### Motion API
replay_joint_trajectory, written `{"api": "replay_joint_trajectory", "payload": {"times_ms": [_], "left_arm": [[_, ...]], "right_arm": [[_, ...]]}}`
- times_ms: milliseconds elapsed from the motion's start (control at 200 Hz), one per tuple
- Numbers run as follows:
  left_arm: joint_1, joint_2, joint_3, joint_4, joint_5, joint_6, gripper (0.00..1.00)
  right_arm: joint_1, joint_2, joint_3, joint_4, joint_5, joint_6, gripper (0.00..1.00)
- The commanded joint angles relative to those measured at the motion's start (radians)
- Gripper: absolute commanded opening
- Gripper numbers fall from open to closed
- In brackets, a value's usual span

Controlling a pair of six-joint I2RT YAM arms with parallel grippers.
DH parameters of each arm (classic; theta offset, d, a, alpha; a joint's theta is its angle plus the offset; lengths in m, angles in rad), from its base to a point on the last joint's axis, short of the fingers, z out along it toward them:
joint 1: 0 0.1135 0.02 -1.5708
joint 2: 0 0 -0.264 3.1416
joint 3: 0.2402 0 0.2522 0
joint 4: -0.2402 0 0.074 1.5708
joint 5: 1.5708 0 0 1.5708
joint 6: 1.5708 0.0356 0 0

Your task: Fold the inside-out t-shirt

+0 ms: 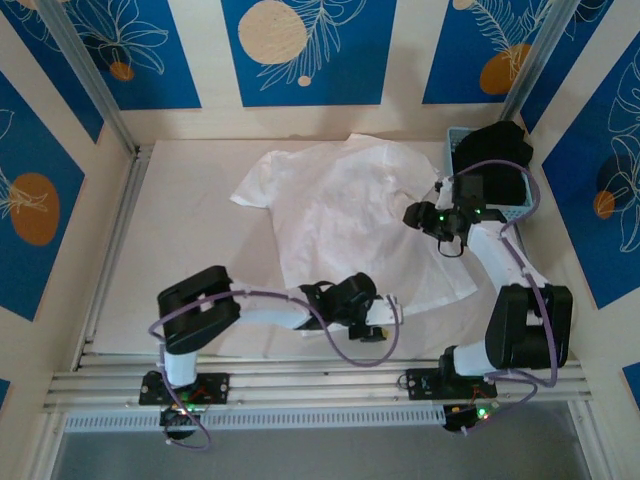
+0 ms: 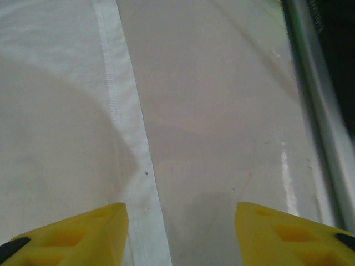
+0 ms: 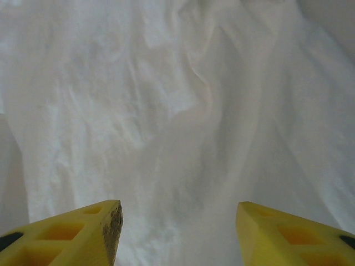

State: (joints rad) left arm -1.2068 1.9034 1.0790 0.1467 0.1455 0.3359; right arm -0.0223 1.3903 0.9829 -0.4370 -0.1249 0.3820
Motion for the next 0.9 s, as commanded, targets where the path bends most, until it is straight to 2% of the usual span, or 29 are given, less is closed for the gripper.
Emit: {"api": "replay_joint_trajectory", "payload": {"times_ms": [0,115,320,520,680,895], "left_arm": [[0.006,0.056,0.075,-0.074,-0.053,0.093,0.49],[0.008,0.115,0.12,-0.111,-0.058,0.103,0.44],[0.017,0.168,0.165,-0.155,-0.083,0.079,0.26],[0.053,0.098,0.11,-0.122,-0.017,-0.025,0.01],[0.092,-0.001,0.041,-0.025,0.065,-0.152,0.0],[0.172,-0.128,-0.065,0.156,0.194,-0.395,0.0]], "right_arm": [[-0.003,-0.045,-0.024,0.018,-0.064,0.026,0.56],[-0.005,-0.076,-0.04,0.017,-0.061,0.028,0.56],[-0.005,-0.12,-0.074,0.011,-0.069,0.033,0.56],[0.006,-0.226,-0.151,-0.01,-0.086,0.05,0.56],[0.033,-0.35,-0.213,-0.051,-0.082,0.06,0.56],[0.072,-0.496,-0.283,-0.096,-0.063,0.058,0.56]]}}
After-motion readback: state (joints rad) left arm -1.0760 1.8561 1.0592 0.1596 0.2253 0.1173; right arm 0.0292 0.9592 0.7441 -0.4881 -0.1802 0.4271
